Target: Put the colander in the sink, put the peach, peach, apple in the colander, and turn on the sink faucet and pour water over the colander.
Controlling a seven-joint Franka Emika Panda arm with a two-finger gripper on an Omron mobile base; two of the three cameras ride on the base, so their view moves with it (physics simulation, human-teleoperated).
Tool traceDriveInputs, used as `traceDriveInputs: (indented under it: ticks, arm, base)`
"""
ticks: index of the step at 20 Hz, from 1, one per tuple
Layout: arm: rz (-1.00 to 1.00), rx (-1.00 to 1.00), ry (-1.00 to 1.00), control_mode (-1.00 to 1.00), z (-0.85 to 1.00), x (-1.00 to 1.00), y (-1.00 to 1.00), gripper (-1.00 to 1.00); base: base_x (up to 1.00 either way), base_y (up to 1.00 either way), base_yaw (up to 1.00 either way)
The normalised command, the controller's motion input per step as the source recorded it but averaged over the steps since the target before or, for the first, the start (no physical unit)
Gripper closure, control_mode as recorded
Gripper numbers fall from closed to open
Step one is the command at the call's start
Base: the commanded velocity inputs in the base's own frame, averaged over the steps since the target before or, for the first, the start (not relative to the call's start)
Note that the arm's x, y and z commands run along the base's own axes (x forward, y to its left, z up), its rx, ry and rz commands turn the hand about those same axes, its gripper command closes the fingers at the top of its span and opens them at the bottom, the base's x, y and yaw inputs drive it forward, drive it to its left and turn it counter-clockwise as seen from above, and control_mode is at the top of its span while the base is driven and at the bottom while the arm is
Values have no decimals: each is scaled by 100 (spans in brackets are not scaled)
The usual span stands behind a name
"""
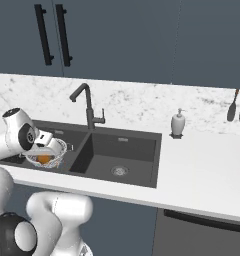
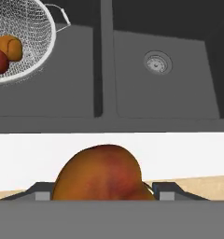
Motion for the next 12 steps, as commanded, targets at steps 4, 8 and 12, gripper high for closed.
traceDriveInputs:
  ticks: [4,8,12]
  arm:
    - [0,13,5,-100,0,75,64,100]
    - [0,10,0,-100,1,60,72,100]
    - [-1,1,0,-100,-16,41,78,100]
  base:
    - [0,0,0]
    - [0,0,0]
    - [0,0,0]
